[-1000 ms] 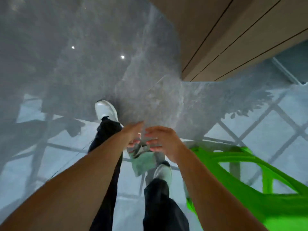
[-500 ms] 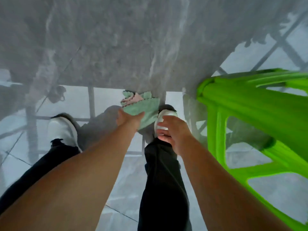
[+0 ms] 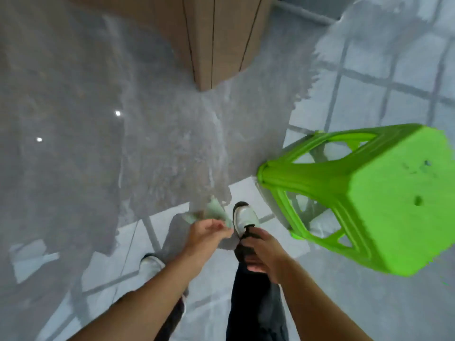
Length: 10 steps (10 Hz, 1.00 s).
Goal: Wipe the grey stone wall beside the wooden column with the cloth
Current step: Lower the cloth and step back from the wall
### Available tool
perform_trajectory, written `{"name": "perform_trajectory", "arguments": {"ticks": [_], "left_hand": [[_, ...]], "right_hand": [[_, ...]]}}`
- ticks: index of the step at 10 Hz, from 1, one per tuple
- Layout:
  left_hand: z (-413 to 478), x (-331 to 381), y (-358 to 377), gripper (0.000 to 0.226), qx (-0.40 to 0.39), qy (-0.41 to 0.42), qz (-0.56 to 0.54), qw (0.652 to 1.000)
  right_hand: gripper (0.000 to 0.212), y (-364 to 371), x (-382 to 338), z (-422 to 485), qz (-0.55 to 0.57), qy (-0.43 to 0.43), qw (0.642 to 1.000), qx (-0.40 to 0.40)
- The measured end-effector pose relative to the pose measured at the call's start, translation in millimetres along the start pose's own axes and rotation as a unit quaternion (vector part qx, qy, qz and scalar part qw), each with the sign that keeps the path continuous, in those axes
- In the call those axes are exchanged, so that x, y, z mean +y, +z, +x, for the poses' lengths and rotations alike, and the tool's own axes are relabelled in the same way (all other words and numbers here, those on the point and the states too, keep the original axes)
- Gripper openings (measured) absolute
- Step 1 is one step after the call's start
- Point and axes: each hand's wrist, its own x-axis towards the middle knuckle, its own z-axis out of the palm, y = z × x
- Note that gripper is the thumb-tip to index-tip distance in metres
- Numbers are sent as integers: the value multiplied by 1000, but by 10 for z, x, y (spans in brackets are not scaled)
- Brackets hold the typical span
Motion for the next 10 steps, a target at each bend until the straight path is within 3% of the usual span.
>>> {"name": "perform_trajectory", "arguments": {"ticks": [1, 2, 3, 4, 5, 6, 7, 8, 9, 10], "left_hand": [[-821, 735, 93, 30, -104, 35, -51, 993], [-1362, 1364, 283, 34, -214, -15, -230, 949], [-1703, 1799, 560, 39, -266, -16, -155, 951], [-1851, 1985, 931, 45, -319, -33, -88, 943], [-1775, 2033, 1432, 44, -299, -60, -44, 951], [-1547, 1939, 2026, 24, -198, -70, -20, 978], [-1218, 1807, 2470, 21, -94, -62, 38, 993], [-962, 1749, 2680, 20, -100, -62, 75, 990], [-903, 1828, 2735, 44, -124, -25, 182, 975], [-976, 1946, 2499, 48, -100, 11, 306, 947]], "right_hand": [[58, -57, -192, -733, 172, -10, 979, -110], [58, -320, -363, -1328, 361, -75, 902, -223], [44, -685, -531, -1833, 502, -145, 814, -253], [43, -1213, -599, -2103, 566, -249, 753, -224], [43, -1831, -657, -2177, 549, -315, 755, -173], [44, -2323, -701, -1982, 471, -284, 835, -24], [51, -2513, -698, -1570, 386, -193, 898, 84], [56, -2589, -613, -1200, 352, -126, 924, 82], [59, -2729, -557, -1113, 373, -109, 917, 94], [43, -2737, -510, -1253, 291, -65, 950, 92]]}}
